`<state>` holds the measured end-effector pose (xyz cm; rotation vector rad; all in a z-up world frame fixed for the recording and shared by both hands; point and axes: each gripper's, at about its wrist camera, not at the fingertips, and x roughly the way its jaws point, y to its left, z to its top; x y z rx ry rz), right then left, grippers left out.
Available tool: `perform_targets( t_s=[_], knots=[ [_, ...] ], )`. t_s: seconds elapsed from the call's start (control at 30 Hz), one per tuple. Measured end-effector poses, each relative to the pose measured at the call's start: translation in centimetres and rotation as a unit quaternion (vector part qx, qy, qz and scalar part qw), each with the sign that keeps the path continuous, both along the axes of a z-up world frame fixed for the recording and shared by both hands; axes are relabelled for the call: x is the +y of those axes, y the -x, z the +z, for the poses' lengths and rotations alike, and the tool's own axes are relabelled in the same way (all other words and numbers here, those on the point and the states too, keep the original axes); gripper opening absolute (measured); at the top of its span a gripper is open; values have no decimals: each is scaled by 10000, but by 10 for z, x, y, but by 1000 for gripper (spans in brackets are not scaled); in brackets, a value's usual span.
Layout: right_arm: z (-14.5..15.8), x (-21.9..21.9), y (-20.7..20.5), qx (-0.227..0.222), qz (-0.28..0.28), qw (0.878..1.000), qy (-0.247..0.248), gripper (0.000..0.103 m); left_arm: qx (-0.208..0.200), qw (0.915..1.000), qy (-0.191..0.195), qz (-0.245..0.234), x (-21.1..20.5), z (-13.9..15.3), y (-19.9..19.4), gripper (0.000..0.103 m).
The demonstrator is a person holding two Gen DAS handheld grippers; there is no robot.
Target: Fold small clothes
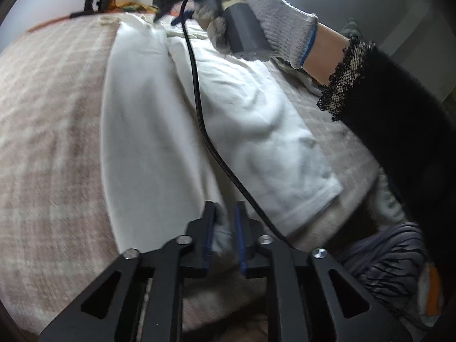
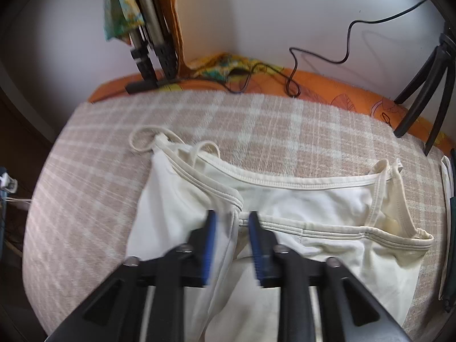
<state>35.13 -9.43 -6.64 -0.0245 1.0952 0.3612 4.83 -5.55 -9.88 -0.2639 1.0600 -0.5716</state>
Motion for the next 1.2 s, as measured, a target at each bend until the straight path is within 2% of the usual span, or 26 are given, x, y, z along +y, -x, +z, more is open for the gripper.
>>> perform_targets(
  t_s=[0.17, 0.3, 0.47, 0.67, 0.8, 0.87, 0.93, 1.0, 1.07, 1.2],
  knots=[
    [36, -38, 26, -376, -8, 9970, -670, 39, -284, 9994, 133, -158, 3, 11, 18, 17],
    [52, -75, 44, -502, -122, 9943, -934, 39, -613, 9980, -111, -147, -1, 22, 30, 17],
    [62, -126, 65, -594, -128, 9932, -995, 39, -881, 9957, -226, -162, -25, 30, 35, 17],
    [64, -189, 78, -646, -319, 9927, -968, 40, -965, 9933, -397, -504, -79, 28, 35, 17],
    [64, -221, 80, -590, -354, 9917, -1082, 43, -913, 9925, -420, -693, -114, 22, 28, 17],
    [64, -234, 81, -582, -364, 9926, -1004, 49, -937, 9911, -500, -806, -130, 20, 29, 18],
    [64, -246, 83, -609, -347, 9933, -919, 52, -989, 9882, -641, -975, -150, 18, 28, 25],
    [62, -257, 83, -611, -320, 9931, -947, 53, -1068, 9851, -791, -1092, -167, 16, 30, 51],
    [57, -266, 80, -589, -341, 9925, -1019, 54, -1140, 9825, -939, -1132, -179, 14, 33, 55],
    [41, -273, 70, -461, -395, 9901, -1262, 56, -1208, 9797, -1161, -1102, -195, 8, 30, 55]
  ],
)
